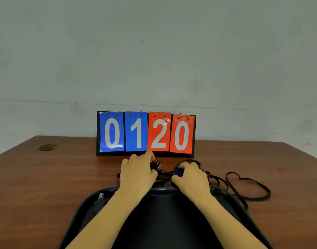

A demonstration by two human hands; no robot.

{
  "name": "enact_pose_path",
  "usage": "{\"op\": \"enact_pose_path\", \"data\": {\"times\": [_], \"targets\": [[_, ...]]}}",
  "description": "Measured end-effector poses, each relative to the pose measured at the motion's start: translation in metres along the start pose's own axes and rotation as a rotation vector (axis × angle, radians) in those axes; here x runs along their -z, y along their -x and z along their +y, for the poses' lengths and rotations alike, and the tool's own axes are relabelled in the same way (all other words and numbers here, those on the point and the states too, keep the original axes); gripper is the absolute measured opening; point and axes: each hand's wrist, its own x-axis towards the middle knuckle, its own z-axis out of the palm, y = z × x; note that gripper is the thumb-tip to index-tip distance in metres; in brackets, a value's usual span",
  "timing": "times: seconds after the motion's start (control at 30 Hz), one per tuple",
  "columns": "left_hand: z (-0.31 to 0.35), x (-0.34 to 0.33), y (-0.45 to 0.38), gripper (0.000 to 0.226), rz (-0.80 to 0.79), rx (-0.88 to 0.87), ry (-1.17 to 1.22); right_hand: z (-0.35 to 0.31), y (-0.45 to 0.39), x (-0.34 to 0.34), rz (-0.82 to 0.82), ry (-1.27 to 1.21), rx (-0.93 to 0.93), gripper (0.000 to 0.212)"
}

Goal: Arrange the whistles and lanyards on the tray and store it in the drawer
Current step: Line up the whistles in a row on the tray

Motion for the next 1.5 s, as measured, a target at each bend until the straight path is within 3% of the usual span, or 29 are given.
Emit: {"op": "enact_pose_path", "data": {"times": [0.1, 0.23, 0.4, 0.53, 0.6, 0.77, 0.97, 1.1, 1.23, 1.4, 1.5], "targets": [[0.002, 0.003, 0.000, 0.022, 0.041, -0.009, 0.034, 0.001, 0.001, -0.001, 0.005, 0.033, 0.013, 0.031], [0.005, 0.004, 0.001, 0.020, 0.084, -0.034, 0.050, 0.004, 0.000, 0.000, 0.063, -0.133, -0.041, 0.019], [0.006, 0.005, 0.000, 0.024, 0.107, -0.071, 0.029, 0.008, -0.004, 0.003, 0.099, -0.366, -0.062, 0.043], [0.004, 0.011, -0.001, 0.023, 0.174, -0.063, 0.079, 0.004, -0.005, 0.013, 0.171, -0.666, -0.120, 0.039], [0.004, 0.013, -0.003, 0.018, 0.199, -0.038, 0.175, 0.004, -0.006, 0.017, 0.203, -0.802, -0.154, 0.036], [0.005, 0.021, -0.004, 0.024, 0.070, 0.181, 0.576, 0.009, -0.008, 0.026, 0.395, -1.065, -0.230, 0.031], [0.009, 0.070, -0.008, 0.018, 0.118, 0.151, 0.720, -0.001, 0.003, 0.043, 0.592, -1.147, -0.174, 0.031], [0.017, 0.118, -0.007, 0.015, 0.111, 0.034, 0.706, -0.014, 0.011, 0.052, 0.377, -1.297, -0.139, 0.025], [0.008, 0.126, 0.025, 0.016, 0.030, -0.068, 0.460, -0.025, 0.023, 0.043, 0.156, -1.037, -0.018, 0.024], [-0.031, 0.097, 0.081, 0.022, -0.039, -0.342, -0.001, -0.036, 0.039, 0.026, -0.342, -0.833, 0.092, 0.018], [-0.049, 0.080, 0.107, 0.026, -0.093, -0.429, -0.050, -0.043, 0.051, 0.013, -0.432, -0.592, 0.150, 0.018]]}}
